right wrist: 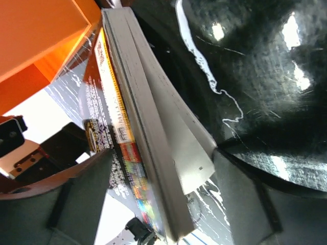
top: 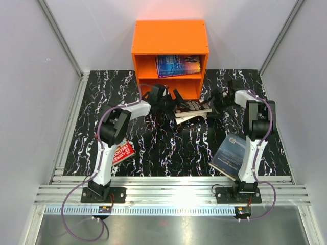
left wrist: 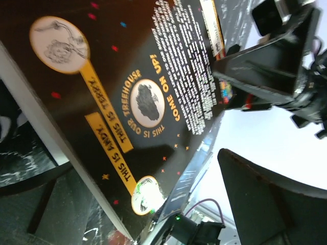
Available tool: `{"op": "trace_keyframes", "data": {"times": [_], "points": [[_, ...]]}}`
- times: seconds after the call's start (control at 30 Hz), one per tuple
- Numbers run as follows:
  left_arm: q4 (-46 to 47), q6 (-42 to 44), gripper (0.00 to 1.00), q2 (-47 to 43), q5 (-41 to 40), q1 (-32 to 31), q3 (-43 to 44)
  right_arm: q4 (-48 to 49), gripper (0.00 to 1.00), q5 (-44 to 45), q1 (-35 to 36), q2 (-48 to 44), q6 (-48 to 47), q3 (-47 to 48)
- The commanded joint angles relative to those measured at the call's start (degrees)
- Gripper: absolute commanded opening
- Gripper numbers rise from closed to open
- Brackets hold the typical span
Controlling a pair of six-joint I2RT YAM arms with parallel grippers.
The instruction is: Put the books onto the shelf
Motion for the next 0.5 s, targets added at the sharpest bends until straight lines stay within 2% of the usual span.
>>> {"op": "trace_keyframes", "data": {"times": [0.0, 0.13, 0.2, 0.3, 0.37, 0.43, 0.47], "points": [[7.79, -3.4, 0.99, -0.66, 4.76, -1.42, 0.65, -3.84, 0.86, 4.94, 2.99, 5.59, -3.84, -5.57], [9.55, -5.77, 0.99, 0.39, 4.58, -1.86, 0.65, -3.13, 0.82, 4.24, 3.78, 5.59, -3.84, -6.45], [10.43, -6.56, 0.99, 1.01, 4.67, -2.04, 1.0, -2.78, 0.78, 3.54, 3.87, 5.68, -3.84, -6.8], [10.0, -6.92, 0.99, 1.89, 4.58, -2.47, 2.76, -2.43, 0.65, 2.57, 4.05, 5.59, -3.84, -6.98], [9.47, -6.57, 0.99, 1.89, 4.14, -2.83, 3.55, -2.52, 0.53, 2.22, 4.05, 5.33, -4.19, -7.24], [8.15, -6.04, 0.94, 1.72, 4.05, -2.91, 3.64, -3.04, 0.41, 2.13, 4.05, 4.98, -4.97, -7.33], [7.97, -5.95, 0.94, 1.2, 4.05, -2.92, 3.29, -3.31, 0.28, 2.22, 4.05, 4.54, -5.33, -7.5]]}}
